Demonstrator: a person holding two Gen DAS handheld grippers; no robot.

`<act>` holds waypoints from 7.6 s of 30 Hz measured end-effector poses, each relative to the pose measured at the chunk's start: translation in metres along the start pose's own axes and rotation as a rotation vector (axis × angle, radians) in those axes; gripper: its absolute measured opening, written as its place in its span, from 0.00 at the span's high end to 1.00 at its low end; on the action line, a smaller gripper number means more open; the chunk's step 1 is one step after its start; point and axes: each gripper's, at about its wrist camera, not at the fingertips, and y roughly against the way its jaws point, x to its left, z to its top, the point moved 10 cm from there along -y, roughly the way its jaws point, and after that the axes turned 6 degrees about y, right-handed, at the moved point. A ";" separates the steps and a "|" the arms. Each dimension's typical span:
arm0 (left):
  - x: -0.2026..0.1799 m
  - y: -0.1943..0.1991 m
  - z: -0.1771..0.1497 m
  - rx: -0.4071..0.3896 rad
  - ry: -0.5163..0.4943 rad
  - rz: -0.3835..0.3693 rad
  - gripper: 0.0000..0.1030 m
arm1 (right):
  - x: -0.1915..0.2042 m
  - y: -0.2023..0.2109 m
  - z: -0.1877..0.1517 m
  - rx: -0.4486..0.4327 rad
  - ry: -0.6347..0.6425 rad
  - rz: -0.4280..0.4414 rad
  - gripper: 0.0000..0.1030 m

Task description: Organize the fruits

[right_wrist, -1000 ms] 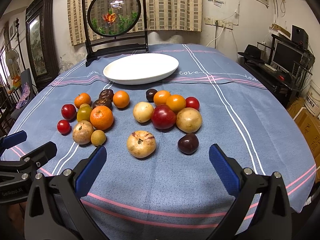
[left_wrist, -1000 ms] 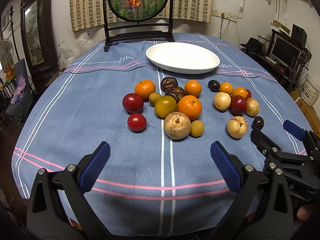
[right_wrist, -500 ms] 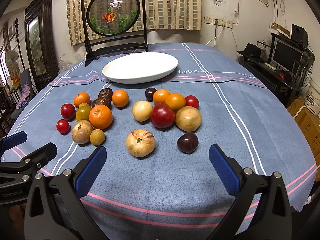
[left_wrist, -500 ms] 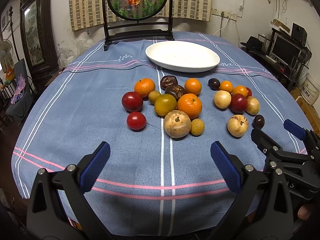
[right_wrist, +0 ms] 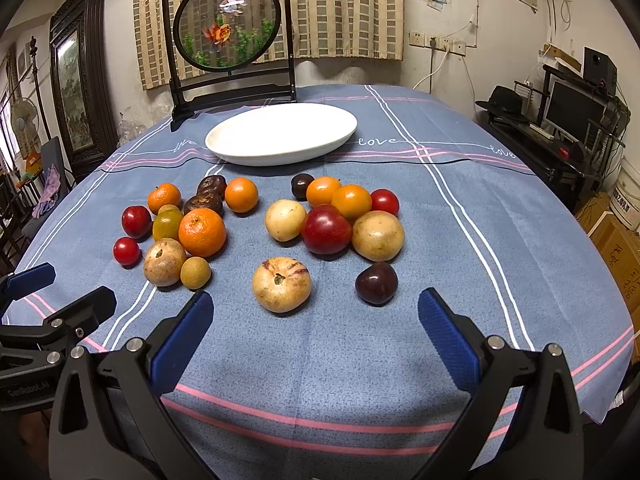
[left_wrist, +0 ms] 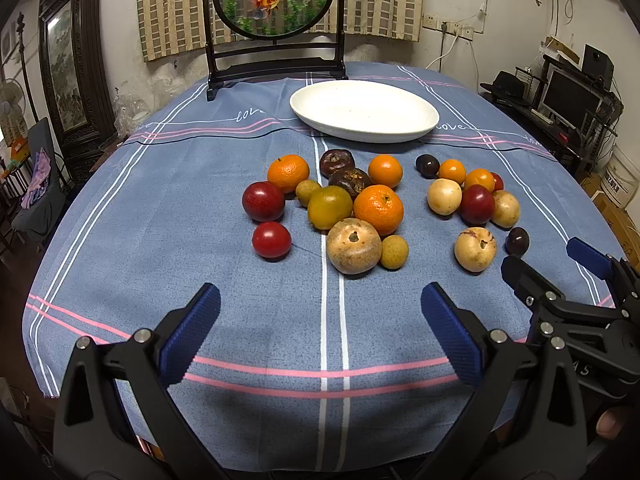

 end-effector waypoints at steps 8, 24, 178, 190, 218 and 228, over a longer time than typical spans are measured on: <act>-0.001 -0.002 -0.002 0.006 0.000 0.000 0.02 | 0.000 0.000 -0.001 0.003 -0.002 0.001 0.01; 0.042 -0.027 -0.007 0.067 -0.007 0.055 0.02 | -0.017 -0.009 -0.010 -0.005 -0.010 -0.004 0.01; 0.017 -0.079 0.019 0.160 0.007 -0.083 0.08 | 0.016 -0.052 -0.003 0.142 0.193 0.202 0.59; 0.005 -0.066 0.012 0.155 -0.053 -0.110 0.07 | 0.012 -0.039 -0.007 0.118 0.187 0.229 0.59; -0.028 -0.101 0.020 0.214 -0.106 -0.189 0.55 | 0.000 -0.036 -0.010 0.129 0.169 0.215 0.59; -0.013 -0.086 0.021 0.200 -0.043 -0.189 0.55 | 0.002 -0.025 -0.005 0.107 0.176 0.207 0.59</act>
